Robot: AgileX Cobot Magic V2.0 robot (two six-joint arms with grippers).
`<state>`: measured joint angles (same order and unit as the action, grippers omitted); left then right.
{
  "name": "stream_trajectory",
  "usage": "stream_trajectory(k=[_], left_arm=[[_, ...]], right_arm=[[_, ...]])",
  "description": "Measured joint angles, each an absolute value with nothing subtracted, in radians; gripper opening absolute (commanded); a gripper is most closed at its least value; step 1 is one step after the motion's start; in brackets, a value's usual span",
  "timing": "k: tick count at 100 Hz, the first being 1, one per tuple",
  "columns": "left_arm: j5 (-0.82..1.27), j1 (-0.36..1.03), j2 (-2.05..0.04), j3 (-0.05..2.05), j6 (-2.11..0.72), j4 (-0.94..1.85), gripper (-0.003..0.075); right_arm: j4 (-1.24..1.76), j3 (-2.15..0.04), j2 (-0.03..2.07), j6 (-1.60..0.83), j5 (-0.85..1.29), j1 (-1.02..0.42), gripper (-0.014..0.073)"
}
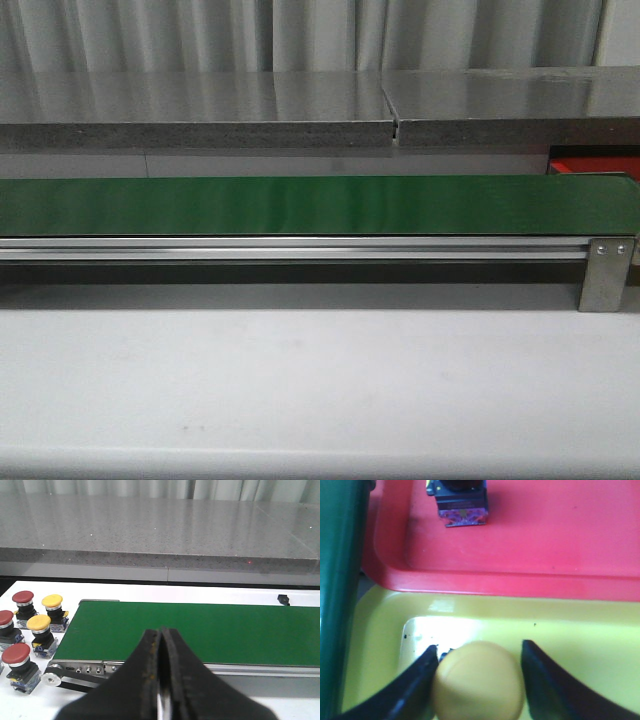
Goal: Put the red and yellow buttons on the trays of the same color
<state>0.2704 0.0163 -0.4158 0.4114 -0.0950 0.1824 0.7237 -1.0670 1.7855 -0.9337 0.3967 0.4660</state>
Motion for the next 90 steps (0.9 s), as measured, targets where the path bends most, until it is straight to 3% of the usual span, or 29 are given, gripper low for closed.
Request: stream_trajectory(k=[12,51,70,90], left_arm=[[0.27,0.016,-0.416,0.411,-0.095,0.182,-0.002],[0.27,0.016,-0.416,0.411,-0.095,0.182,-0.002],[0.27,0.016,-0.416,0.411,-0.095,0.182,-0.002],[0.27,0.016,-0.416,0.411,-0.095,0.182,-0.002]], right_arm=[[0.737,-1.065,1.783,-0.934,0.398,0.466,0.0624],[0.776,-1.061,1.613,-0.934,0.399,0.451,0.0623],[0.78,-1.061,1.454,-0.938,0.399,0.366,0.062],[0.785,-1.011,1.256,-0.94,0.365,0.274,0.0561]])
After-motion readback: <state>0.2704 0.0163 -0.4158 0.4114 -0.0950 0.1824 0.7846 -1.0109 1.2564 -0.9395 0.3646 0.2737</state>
